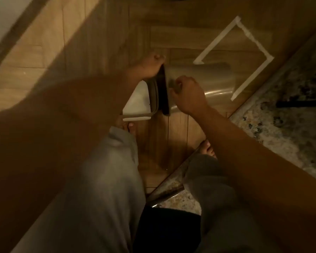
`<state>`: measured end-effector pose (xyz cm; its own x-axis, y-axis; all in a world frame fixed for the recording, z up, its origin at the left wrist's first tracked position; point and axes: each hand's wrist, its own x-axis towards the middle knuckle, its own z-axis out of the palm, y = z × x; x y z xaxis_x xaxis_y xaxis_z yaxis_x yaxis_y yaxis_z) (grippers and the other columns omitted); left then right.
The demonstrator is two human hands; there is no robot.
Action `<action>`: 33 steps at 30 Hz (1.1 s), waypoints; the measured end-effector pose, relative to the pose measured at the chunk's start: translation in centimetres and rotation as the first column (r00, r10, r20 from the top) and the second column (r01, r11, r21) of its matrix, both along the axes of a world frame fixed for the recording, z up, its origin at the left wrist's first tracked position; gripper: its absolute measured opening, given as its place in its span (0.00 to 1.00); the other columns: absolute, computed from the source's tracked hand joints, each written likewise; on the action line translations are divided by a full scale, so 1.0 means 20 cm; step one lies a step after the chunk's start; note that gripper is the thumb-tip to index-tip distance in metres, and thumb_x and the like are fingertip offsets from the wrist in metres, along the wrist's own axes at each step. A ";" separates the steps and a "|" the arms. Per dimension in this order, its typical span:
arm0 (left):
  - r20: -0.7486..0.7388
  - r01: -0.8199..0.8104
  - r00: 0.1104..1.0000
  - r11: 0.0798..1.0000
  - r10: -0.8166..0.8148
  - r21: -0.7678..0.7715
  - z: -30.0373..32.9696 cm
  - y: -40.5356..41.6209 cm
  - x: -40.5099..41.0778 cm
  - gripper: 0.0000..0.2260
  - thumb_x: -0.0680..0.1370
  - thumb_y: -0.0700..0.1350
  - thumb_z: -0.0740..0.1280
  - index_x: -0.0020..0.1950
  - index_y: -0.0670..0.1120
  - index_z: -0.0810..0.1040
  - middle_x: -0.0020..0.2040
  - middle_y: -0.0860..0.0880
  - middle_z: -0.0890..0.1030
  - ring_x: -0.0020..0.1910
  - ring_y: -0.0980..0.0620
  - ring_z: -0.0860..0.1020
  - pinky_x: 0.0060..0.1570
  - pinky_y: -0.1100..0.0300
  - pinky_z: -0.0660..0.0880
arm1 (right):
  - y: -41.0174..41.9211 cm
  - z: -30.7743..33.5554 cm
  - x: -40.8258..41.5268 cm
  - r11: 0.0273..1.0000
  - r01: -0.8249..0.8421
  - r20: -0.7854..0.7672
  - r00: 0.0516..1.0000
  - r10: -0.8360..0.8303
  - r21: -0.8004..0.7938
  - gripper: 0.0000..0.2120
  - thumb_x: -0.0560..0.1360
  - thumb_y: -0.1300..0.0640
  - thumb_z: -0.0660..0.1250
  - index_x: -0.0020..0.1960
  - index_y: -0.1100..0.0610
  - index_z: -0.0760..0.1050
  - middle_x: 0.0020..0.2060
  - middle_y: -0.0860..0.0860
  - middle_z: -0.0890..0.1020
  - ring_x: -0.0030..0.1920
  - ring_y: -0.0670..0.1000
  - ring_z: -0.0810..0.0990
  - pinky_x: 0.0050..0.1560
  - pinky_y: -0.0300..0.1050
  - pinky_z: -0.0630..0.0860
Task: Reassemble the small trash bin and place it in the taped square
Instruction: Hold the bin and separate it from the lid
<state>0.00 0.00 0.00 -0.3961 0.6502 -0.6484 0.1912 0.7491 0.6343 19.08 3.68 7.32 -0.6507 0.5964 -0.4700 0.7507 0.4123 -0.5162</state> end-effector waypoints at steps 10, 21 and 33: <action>0.113 -0.156 0.978 0.976 0.174 -0.151 -0.19 0.02 0.06 0.26 0.84 0.58 0.48 0.76 0.47 0.69 0.74 0.41 0.70 0.71 0.40 0.69 0.70 0.44 0.66 | -0.12 -0.20 0.04 0.993 -0.013 0.039 0.999 0.009 0.114 0.17 0.75 0.46 0.74 0.57 0.55 0.75 0.55 0.54 0.78 0.47 0.53 0.80 0.41 0.44 0.71; 0.035 0.025 0.999 0.991 -0.020 -0.129 -0.08 0.01 0.14 0.32 0.82 0.65 0.44 0.60 0.44 0.77 0.55 0.39 0.79 0.57 0.42 0.77 0.58 0.49 0.69 | -0.17 -0.17 0.16 0.997 0.080 0.068 0.995 -0.079 0.001 0.08 0.78 0.53 0.69 0.50 0.52 0.70 0.38 0.46 0.76 0.38 0.50 0.78 0.32 0.42 0.72; 0.037 0.088 0.995 0.981 -0.096 0.174 0.43 0.05 0.26 0.21 0.83 0.54 0.59 0.74 0.47 0.69 0.66 0.46 0.76 0.64 0.48 0.74 0.57 0.58 0.70 | 0.19 0.30 0.36 0.885 0.465 -0.127 0.878 -0.461 0.005 0.07 0.74 0.54 0.72 0.40 0.54 0.76 0.32 0.46 0.78 0.32 0.42 0.77 0.29 0.35 0.68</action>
